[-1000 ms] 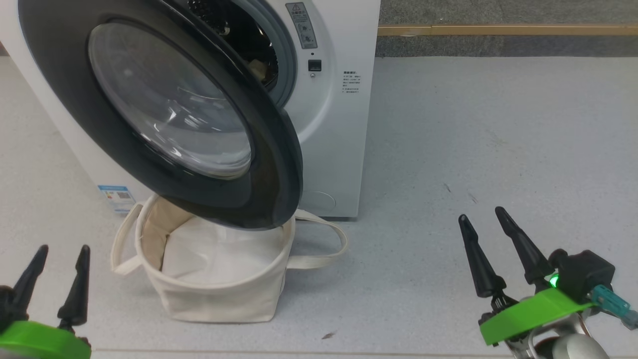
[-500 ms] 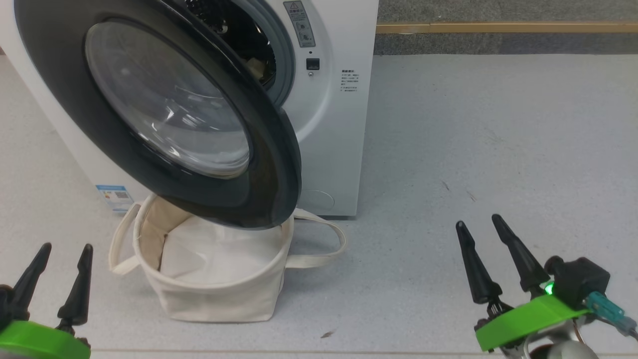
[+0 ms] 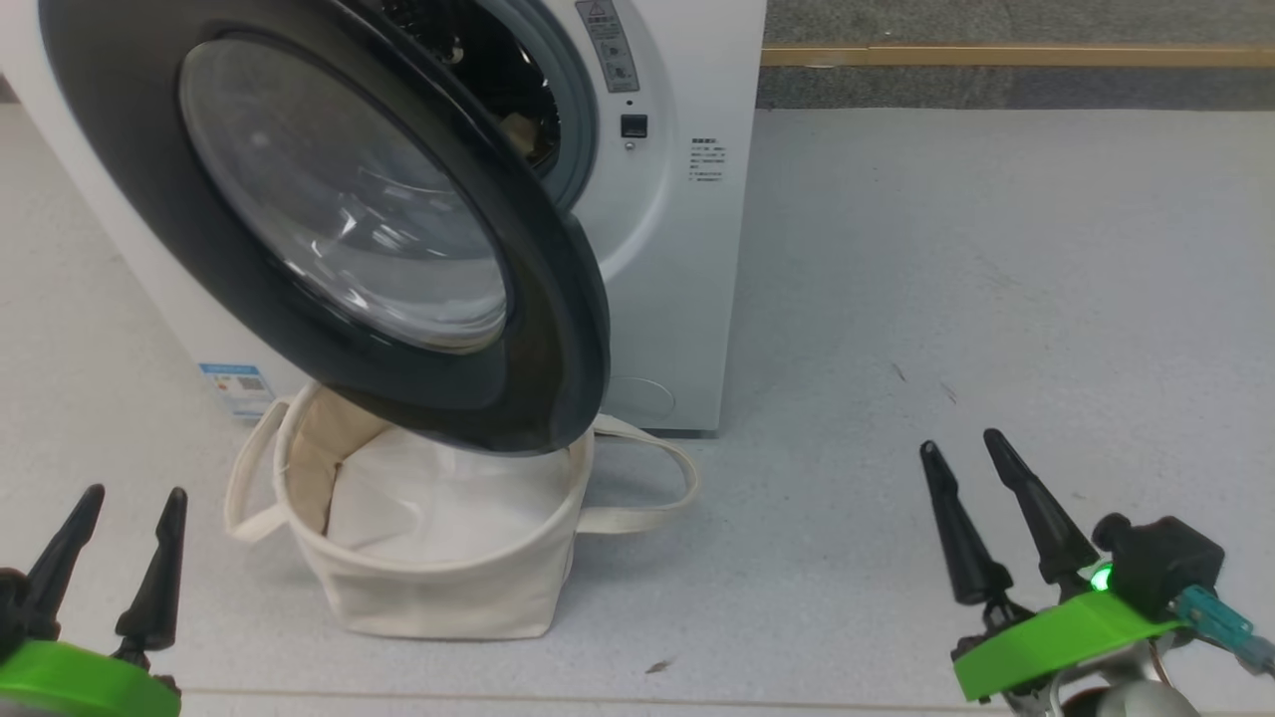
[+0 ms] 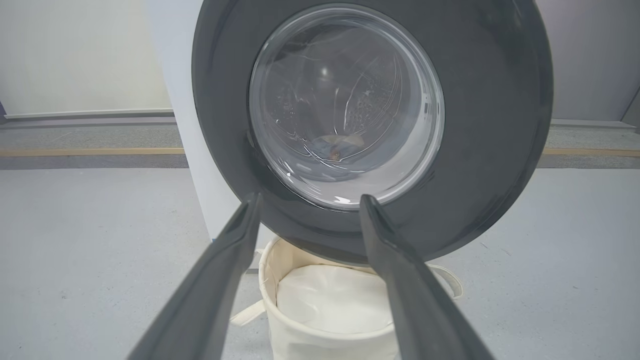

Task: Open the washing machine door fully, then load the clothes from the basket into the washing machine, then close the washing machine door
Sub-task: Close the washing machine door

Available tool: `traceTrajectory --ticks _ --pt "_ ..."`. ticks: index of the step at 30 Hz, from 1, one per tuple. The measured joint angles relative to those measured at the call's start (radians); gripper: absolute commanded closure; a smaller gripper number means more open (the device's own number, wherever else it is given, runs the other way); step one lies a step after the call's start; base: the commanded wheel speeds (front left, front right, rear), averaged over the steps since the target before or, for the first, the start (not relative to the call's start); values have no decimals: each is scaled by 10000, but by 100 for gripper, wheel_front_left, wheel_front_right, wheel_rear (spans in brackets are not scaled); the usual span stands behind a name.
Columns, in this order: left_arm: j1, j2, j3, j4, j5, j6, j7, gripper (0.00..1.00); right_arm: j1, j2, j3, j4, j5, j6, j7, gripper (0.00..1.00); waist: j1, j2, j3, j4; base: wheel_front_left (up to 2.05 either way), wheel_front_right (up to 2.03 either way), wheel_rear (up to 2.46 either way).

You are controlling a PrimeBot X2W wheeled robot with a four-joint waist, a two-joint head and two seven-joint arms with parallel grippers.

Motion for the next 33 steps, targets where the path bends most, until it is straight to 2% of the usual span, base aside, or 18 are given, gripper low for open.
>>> traceTrajectory --ticks 1,9,19,26,33 --pt "-7 -12 -21 2 0 0 0 0 -11 -10 -10 -56 -2 0 0 100 0 0 1 45 0 0 0" --pt "-91 -280 -286 27 165 -4 -2 0 -549 -213 265 -767 130 0 136 100 0 0 -27 451 0 0 0" --pt "-1025 -941 -945 -59 552 -4 15 0 -2821 -328 1856 -1269 244 0 965 100 0 0 15 1600 0 0 0" --pt "-1814 -1459 -1358 -33 790 -144 107 0 -4232 -121 2577 -280 136 0 1269 100 0 0 246 2642 0 0 0" --pt "-2554 -1969 -1607 253 953 -370 100 0 -5184 508 2658 1647 67 0 1168 100 0 0 830 3478 0 0 0"
